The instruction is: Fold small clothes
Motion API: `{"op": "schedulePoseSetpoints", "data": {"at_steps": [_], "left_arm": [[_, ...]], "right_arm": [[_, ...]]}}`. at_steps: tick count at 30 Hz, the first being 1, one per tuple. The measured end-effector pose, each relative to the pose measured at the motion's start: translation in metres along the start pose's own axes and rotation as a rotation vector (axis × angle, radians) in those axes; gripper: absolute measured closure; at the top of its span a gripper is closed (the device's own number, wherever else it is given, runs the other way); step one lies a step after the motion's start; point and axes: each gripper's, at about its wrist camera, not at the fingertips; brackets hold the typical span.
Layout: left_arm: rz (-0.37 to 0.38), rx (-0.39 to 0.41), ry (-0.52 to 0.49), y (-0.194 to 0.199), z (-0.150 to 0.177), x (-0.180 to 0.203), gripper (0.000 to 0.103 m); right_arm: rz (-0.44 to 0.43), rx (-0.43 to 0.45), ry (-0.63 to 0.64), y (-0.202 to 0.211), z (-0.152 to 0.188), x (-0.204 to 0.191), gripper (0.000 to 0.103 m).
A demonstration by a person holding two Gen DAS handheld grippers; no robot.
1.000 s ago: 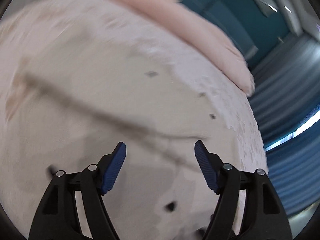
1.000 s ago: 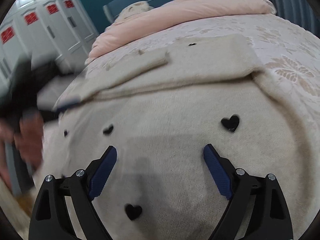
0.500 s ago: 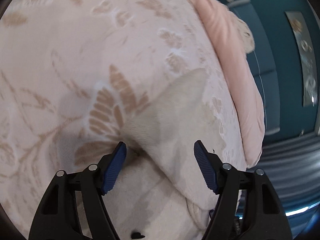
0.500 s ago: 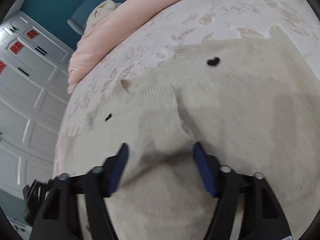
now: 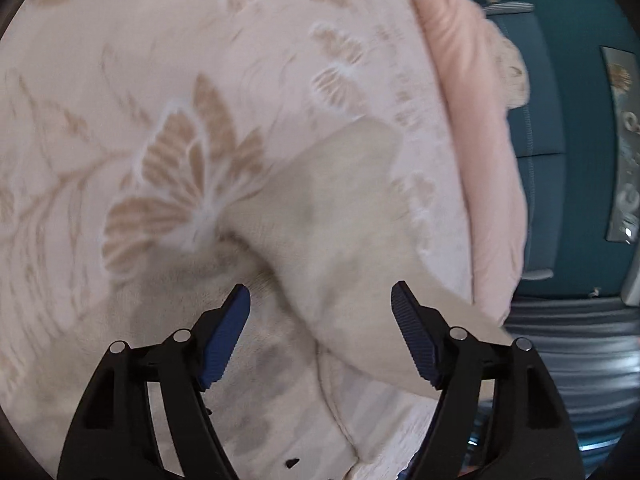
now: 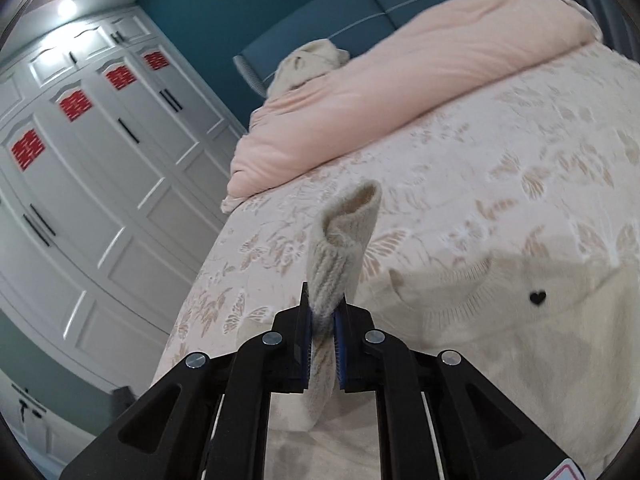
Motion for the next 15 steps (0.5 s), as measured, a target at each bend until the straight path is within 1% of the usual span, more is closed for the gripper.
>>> {"op": "schedulePoseSetpoints", "data": {"at_steps": [1, 2, 3, 4, 5, 6, 7, 8, 9, 10, 11, 12, 13, 14, 15], "left_arm": [[-0.019, 0.004, 0.014, -0.007, -0.001, -0.001, 0.034], [-0.021, 0.01, 0.015, -0.014, -0.003, -0.001, 0.037], [-0.022, 0.007, 0.008, -0.02, -0.005, -0.001, 0.052], [-0.022, 0.003, 0.004, -0.025, -0.007, -0.001, 0.078], [-0.015, 0.0, 0.004, -0.028, -0.009, -0.001, 0.088], [-0.003, 0.011, -0.005, -0.028, -0.012, 0.001, 0.094], [0.001, 0.039, -0.023, -0.025, -0.014, 0.003, 0.094], [-0.006, 0.065, -0.049, -0.022, -0.015, 0.006, 0.094], [-0.026, 0.094, -0.104, -0.019, -0.013, 0.01, 0.094], [-0.047, 0.105, -0.143, -0.02, -0.011, 0.01, 0.094], [-0.077, 0.094, -0.174, -0.026, -0.008, 0.008, 0.094], [-0.096, 0.08, -0.179, -0.032, -0.006, 0.004, 0.095], [-0.108, 0.063, -0.175, -0.038, -0.003, -0.002, 0.096], [-0.105, 0.055, -0.171, -0.04, -0.001, -0.006, 0.096], [-0.103, 0.069, -0.189, -0.039, 0.002, -0.007, 0.096]], "right_arm": [[-0.005, 0.008, 0.012, 0.004, -0.004, -0.004, 0.094], [-0.011, 0.017, 0.019, 0.008, -0.006, -0.008, 0.094], [-0.021, 0.031, 0.026, 0.016, -0.01, -0.01, 0.094], [-0.029, 0.054, 0.036, 0.027, -0.013, -0.01, 0.094], [-0.027, 0.075, 0.046, 0.036, -0.011, -0.011, 0.094], [-0.02, 0.098, 0.06, 0.045, -0.012, -0.01, 0.094], [-0.005, 0.126, 0.073, 0.056, -0.01, -0.006, 0.094], [0.026, 0.155, 0.08, 0.069, -0.003, 0.008, 0.094], [0.065, 0.16, 0.063, 0.074, 0.008, 0.029, 0.094], [0.11, 0.141, 0.037, 0.071, 0.02, 0.05, 0.094], [0.212, 0.06, -0.019, 0.055, 0.043, 0.09, 0.095], [0.295, -0.058, -0.072, 0.033, 0.066, 0.124, 0.095], [0.35, -0.147, -0.103, 0.018, 0.082, 0.146, 0.096], [0.349, -0.182, -0.157, 0.014, 0.102, 0.168, 0.096], [0.301, -0.134, -0.192, 0.023, 0.104, 0.17, 0.096]]}}
Point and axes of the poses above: each gripper's, at about its wrist camera, not at the fingertips, and y roughly against the way its jaws point, x to its right, z to its underside, and after that the axes turned 1 degree about -y, right-handed
